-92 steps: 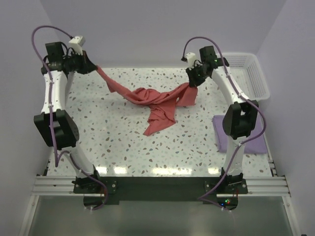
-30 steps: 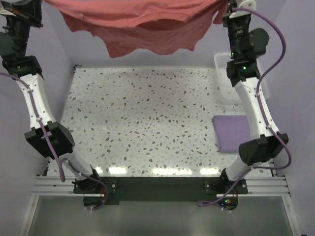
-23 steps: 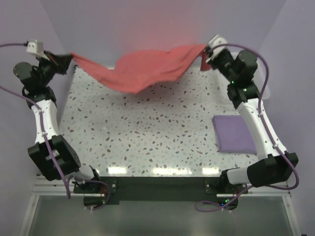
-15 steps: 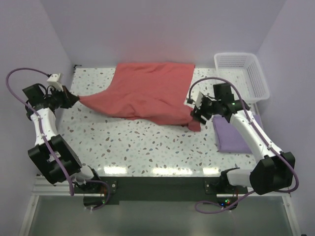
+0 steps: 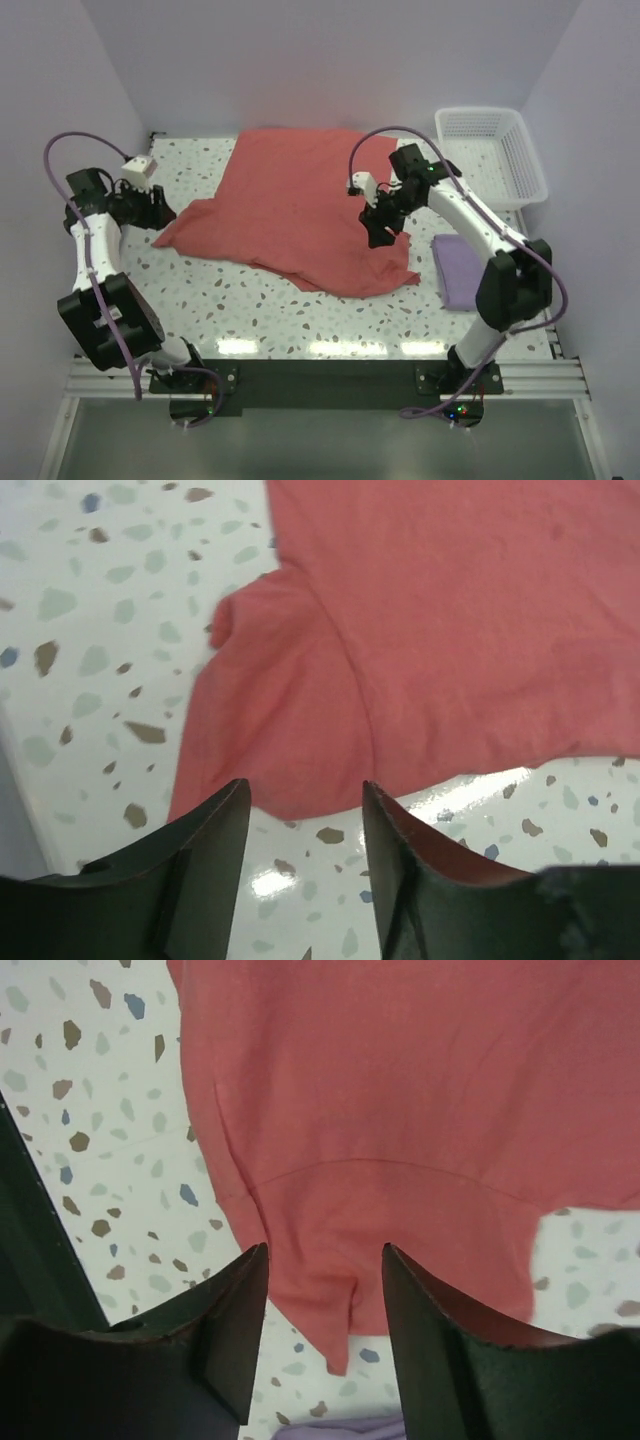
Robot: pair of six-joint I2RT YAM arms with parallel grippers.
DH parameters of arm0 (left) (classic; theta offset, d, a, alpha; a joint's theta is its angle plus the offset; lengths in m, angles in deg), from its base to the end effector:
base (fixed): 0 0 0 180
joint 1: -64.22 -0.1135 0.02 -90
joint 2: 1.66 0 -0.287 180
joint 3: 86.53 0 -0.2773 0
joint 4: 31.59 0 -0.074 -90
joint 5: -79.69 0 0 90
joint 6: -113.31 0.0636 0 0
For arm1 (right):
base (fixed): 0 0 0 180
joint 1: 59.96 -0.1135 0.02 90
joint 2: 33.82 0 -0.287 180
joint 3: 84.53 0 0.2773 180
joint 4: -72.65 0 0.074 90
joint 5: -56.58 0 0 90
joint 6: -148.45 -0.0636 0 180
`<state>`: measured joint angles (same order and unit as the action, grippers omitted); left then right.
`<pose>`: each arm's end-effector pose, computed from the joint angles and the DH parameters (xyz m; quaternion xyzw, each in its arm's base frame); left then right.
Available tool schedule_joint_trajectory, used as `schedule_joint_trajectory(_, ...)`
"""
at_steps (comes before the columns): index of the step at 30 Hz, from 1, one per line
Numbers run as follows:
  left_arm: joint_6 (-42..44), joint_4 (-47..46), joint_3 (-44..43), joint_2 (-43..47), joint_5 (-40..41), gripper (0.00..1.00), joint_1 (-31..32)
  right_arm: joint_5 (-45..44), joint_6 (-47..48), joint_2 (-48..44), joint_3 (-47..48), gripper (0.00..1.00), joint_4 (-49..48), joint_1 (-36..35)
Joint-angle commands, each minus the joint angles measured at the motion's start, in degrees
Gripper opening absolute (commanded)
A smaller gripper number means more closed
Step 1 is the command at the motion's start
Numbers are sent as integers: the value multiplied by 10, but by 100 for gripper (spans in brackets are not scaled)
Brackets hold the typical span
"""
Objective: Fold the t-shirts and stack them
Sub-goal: Flatten the tshirt out
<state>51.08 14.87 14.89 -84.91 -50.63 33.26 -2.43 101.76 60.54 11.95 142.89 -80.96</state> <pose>0.3123 0.1394 0.2806 0.0900 0.8881 -0.1301 0.4316 0.3307 0.1620 0.2907 -0.5465 0.7740 0.2220 0.2302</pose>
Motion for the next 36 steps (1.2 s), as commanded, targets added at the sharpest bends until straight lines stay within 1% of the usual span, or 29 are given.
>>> schedule_joint_trajectory(1,40,27,19,-2,39,51,69,14,-20,62,53,50,70,-23)
schedule_joint_trajectory(3,50,50,22,-23,50,49,106,27,-25,73,57,42,73,-47)
schedule_joint_trajectory(4,52,55,30,-31,76,49,119,26,-31,70,45,40,64,-60)
schedule_joint_trajectory(5,53,59,35,-39,84,50,130,18,-51,65,37,41,37,-91)
schedule_joint_trajectory(6,56,59,41,-56,89,52,147,2,-59,64,29,42,23,-107)
schedule_joint_trajectory(7,58,61,46,-64,114,56,156,-3,-65,65,15,45,13,-120)
schedule_joint_trajectory(8,56,57,47,-73,125,57,161,-7,-71,65,9,47,-4,-141)
schedule_joint_trajectory(9,62,55,47,-83,133,61,161,-20,-77,66,-3,50,-16,-149)
schedule_joint_trajectory(10,68,56,46,-90,145,61,162,-27,-81,66,-8,52,-26,-157)
schedule_joint_trajectory(11,69,47,46,-94,160,62,163,-41,-93,71,-14,57,-40,-173)
schedule_joint_trajectory(12,70,40,45,-97,174,63,162,-67,-94,86,-22,58,-41,-181)
schedule_joint_trajectory(14,83,32,43,-103,198,68,161,-85,-105,100,-35,61,-64,-189)
schedule_joint_trajectory(16,97,38,32,-119,207,71,163,-113,-114,110,-57,64,-87,-193)
schedule_joint_trajectory(17,102,51,28,-129,209,71,163,-120,-121,114,-63,66,-110,-198)
schedule_joint_trajectory(18,116,56,24,-144,209,71,162,-126,-122,121,-66,68,-114,-200)
schedule_joint_trajectory(20,129,59,26,-153,212,71,164,-147,-129,141,-69,68,-131,-207)
schedule_joint_trajectory(24,152,37,46,-179,253,70,166,-171,-138,166,-76,59,-144,-206)
schedule_joint_trajectory(25,156,34,46,-184,269,65,167,-170,-139,175,-74,49,-141,-206)
schedule_joint_trajectory(26,162,42,44,-191,271,60,167,-161,-138,174,-72,43,-129,-207)
schedule_joint_trajectory(27,181,58,32,-194,272,53,166,-153,-133,172,-67,35,-120,-207)
schedule_joint_trajectory(28,192,98,21,-194,271,29,167,-145,-119,166,-63,18,-106,-206)
schedule_joint_trajectory(29,206,128,8,-193,267,21,166,-133,-110,160,-56,15,-64,-206)
schedule_joint_trajectory(30,234,158,-29,-190,260,15,165,-98,-96,155,-34,11,-36,-205)
schedule_joint_trajectory(31,245,215,-50,-188,243,6,164,-85,-85,150,-25,8,-12,-204)
schedule_joint_trajectory(32,270,244,-75,-190,229,3,164,-65,-54,138,-15,7,30,-201)
schedule_joint_trajectory(33,275,266,-127,-195,207,0,165,-44,-39,138,8,6,47,-198)
schedule_joint_trajectory(34,276,294,-157,-205,196,0,166,-39,-18,146,24,4,75,-185)
schedule_joint_trajectory(35,273,306,-190,-240,184,0,167,-30,-8,158,42,4,90,-174)
schedule_joint_trajectory(36,261,321,-260,-262,159,0,166,-26,4,202,88,4,118,-148)
